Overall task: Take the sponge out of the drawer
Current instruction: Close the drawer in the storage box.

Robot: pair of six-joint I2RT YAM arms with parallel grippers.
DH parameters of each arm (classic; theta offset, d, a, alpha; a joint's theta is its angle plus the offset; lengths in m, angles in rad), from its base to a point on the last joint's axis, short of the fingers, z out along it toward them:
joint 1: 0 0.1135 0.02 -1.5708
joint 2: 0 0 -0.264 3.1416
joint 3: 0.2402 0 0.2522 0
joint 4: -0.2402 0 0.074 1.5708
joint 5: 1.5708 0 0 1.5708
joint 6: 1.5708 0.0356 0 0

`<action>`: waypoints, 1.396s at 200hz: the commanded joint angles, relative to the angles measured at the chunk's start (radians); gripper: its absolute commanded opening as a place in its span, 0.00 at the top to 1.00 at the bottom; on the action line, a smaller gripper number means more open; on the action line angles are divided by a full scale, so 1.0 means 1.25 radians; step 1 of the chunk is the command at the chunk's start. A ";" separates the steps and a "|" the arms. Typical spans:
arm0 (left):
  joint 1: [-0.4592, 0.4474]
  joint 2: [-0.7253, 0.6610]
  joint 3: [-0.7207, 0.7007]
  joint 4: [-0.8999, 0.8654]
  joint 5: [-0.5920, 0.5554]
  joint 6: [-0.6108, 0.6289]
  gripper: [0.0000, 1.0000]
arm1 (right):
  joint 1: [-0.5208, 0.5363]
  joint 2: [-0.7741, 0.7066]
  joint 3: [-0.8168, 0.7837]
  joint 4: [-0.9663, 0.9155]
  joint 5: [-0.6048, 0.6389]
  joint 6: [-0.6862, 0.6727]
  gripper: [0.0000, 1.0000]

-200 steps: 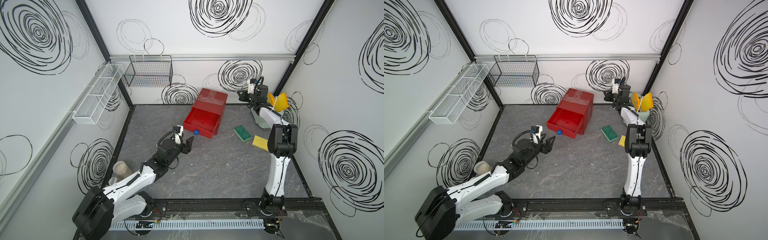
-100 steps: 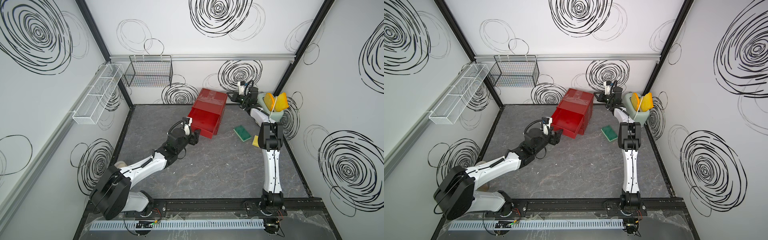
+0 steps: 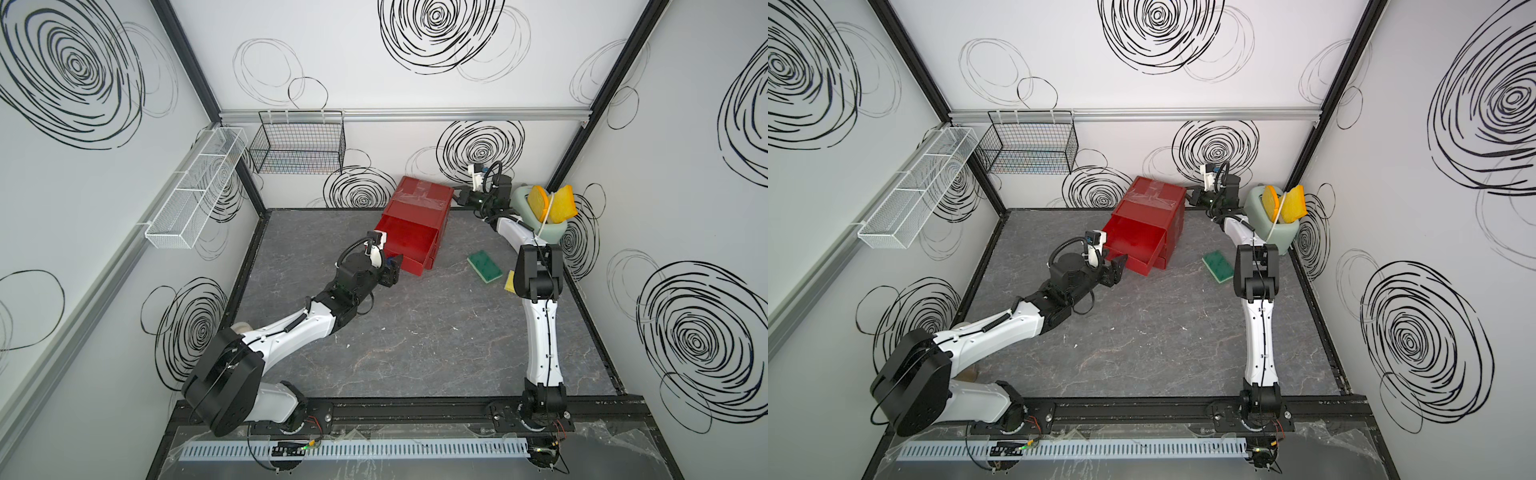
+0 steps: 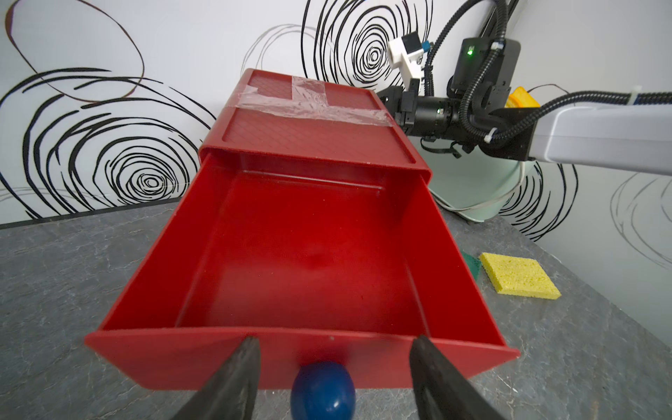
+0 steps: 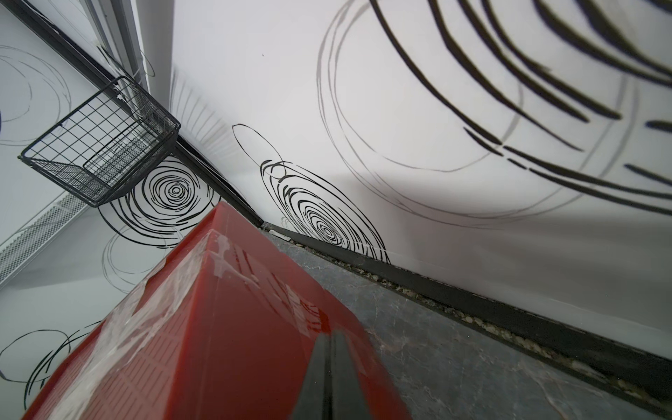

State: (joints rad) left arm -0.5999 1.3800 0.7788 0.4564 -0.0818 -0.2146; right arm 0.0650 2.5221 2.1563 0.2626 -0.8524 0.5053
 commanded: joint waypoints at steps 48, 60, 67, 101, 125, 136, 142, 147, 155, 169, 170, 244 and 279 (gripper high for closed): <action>0.009 0.072 0.058 0.124 0.025 0.024 0.31 | 0.011 -0.006 -0.016 0.028 -0.055 0.011 1.00; 0.012 0.095 0.074 0.129 0.033 0.030 0.31 | 0.013 -0.010 -0.023 0.035 -0.068 0.020 1.00; 0.015 0.109 0.080 0.137 0.039 0.030 0.31 | 0.014 -0.016 -0.035 0.045 -0.077 0.022 1.00; 0.033 0.186 0.122 0.187 0.070 0.015 0.31 | 0.022 -0.046 -0.083 0.057 -0.101 0.013 1.00; 0.040 0.239 0.168 0.197 0.085 0.013 0.31 | 0.028 -0.055 -0.099 0.053 -0.117 0.000 1.00; 0.043 0.259 0.190 0.198 0.092 0.013 0.31 | 0.029 -0.060 -0.106 0.049 -0.124 -0.005 1.00; 0.044 0.269 0.201 0.197 0.095 0.013 0.31 | 0.030 -0.062 -0.111 0.049 -0.126 -0.008 1.00; 0.044 0.277 0.210 0.197 0.097 0.014 0.31 | 0.031 -0.066 -0.116 0.049 -0.127 -0.010 1.00; 0.046 0.289 0.226 0.196 0.101 0.018 0.31 | 0.032 -0.069 -0.123 0.049 -0.131 -0.012 1.00; 0.052 0.305 0.246 0.190 0.110 0.018 0.31 | 0.034 -0.077 -0.135 0.045 -0.133 -0.021 1.00; 0.052 0.306 0.247 0.190 0.110 0.018 0.31 | 0.034 -0.078 -0.135 0.044 -0.133 -0.022 1.00; 0.053 0.250 0.199 0.175 0.112 0.026 0.31 | 0.025 -0.146 -0.174 -0.038 -0.057 -0.099 1.00; 0.055 0.139 0.112 0.144 0.085 0.058 0.30 | 0.010 -0.225 -0.194 -0.095 0.031 -0.159 1.00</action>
State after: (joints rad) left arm -0.5362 1.6619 0.9737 0.6209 0.0395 -0.1860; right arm 0.0799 2.3657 1.9076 0.2108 -0.8833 0.3962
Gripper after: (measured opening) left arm 0.695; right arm 0.044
